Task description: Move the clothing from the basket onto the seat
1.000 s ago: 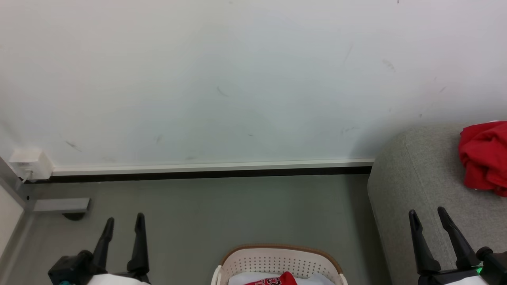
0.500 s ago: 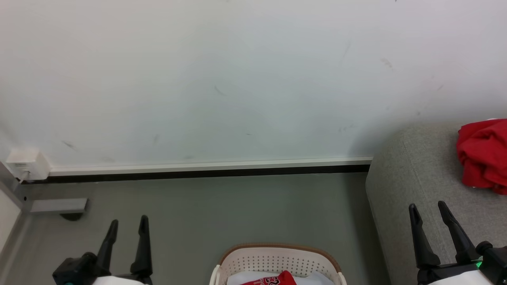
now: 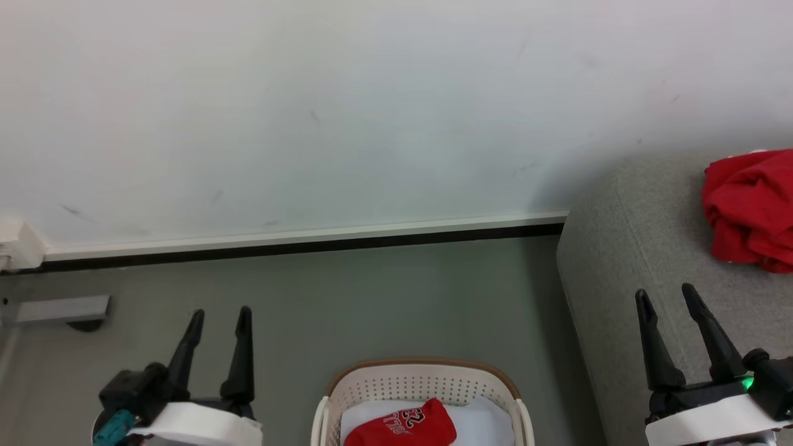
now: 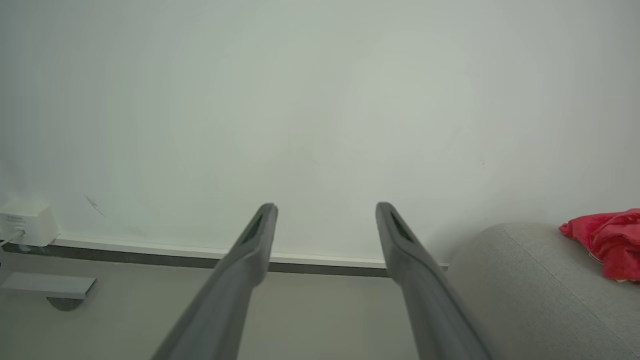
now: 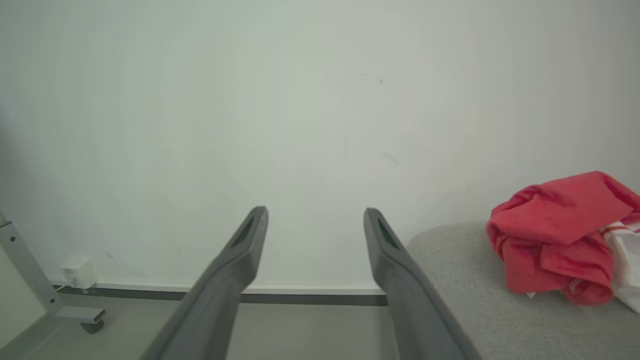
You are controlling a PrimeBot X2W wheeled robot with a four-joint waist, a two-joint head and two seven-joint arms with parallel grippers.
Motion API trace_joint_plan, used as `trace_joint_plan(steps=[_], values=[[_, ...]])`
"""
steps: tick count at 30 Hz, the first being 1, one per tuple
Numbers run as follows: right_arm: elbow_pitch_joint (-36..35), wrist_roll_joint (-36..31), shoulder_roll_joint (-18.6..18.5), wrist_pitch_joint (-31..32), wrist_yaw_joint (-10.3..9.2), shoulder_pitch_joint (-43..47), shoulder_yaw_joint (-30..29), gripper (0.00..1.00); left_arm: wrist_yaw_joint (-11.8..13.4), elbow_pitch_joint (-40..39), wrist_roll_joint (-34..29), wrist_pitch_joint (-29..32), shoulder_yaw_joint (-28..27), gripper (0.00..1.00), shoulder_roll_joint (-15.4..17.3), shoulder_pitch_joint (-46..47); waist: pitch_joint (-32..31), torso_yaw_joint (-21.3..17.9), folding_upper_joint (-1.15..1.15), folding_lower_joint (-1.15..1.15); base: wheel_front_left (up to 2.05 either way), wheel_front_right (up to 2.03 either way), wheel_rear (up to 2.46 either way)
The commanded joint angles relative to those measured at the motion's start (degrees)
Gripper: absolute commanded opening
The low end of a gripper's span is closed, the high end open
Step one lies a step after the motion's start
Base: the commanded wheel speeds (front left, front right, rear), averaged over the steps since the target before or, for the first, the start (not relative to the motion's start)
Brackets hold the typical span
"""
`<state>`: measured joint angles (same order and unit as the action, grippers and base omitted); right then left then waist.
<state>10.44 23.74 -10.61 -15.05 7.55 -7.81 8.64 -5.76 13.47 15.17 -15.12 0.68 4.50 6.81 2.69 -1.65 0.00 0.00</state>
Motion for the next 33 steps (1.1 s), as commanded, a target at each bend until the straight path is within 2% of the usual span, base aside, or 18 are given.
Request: trace_joint_plan(steps=[1, 14, 24, 33], values=[[-0.3, -0.4, -0.34, -0.16, -0.13, -0.82, -0.18, 1.0, -0.18, 0.13, -0.43, -0.04, 0.13, 1.0, 0.0, 0.81, 1.49, -0.94, 0.0, 0.0, 0.0, 0.0, 0.0], [-2.64, -2.02, 0.37, -0.16, -0.13, -6.1, -1.9, 1.0, -1.64, 3.86, 0.55, -0.04, 4.74, 1.0, 0.8, 7.95, 9.73, -4.57, 0.0, 0.0, 0.0, 0.0, 0.0], [-5.7, -3.47, 0.59, -0.16, -0.13, -10.36, -3.63, 1.0, -1.66, 9.21, 2.45, 1.08, 12.78, 1.0, 1.69, 13.34, 15.68, -7.1, 0.0, 0.0, 0.0, 0.0, 0.0], [-7.79, -4.43, 2.8, -0.08, -0.13, -13.18, -5.03, 1.0, -1.65, 18.46, 4.72, 5.33, 20.76, 1.0, 4.36, 20.15, 21.91, -8.66, 0.0, 0.0, 0.0, 0.0, 0.0]])
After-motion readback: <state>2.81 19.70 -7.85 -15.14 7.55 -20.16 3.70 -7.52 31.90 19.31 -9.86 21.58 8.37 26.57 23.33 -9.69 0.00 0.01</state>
